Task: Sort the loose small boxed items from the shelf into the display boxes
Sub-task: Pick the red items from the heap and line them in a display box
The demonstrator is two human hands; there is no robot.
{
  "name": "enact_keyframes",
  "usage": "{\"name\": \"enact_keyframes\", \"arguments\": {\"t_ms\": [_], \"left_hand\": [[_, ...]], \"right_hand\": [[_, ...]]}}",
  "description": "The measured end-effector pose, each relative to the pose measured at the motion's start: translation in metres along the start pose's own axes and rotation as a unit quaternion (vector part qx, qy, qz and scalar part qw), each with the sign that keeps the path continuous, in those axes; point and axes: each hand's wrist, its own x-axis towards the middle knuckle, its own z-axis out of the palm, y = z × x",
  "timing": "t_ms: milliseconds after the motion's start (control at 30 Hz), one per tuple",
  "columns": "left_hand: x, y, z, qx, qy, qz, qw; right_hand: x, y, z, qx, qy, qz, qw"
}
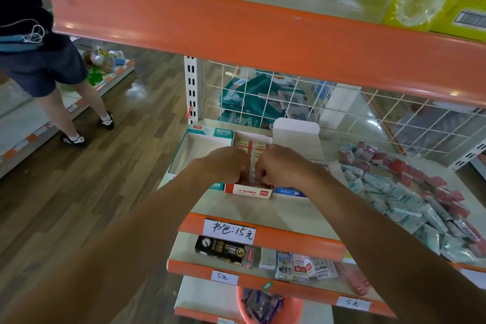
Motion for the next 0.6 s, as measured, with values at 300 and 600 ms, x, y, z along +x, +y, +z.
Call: {"name": "enact_keyframes", "arguments": {"t_ms": [300,600], "left_hand": [[0.0,-0.003,0.003,-0.02,0.013,0.002,1.0],[-0.002,-0.007,0.003,0.017,0.08,0.013,0.997]], "right_hand": [[0.005,-0.008,-0.006,-0.043,-0.041,0.009,0.998],[0.007,-0.004,-0.002,-0.073,0.015,0.006,0.997]]}}
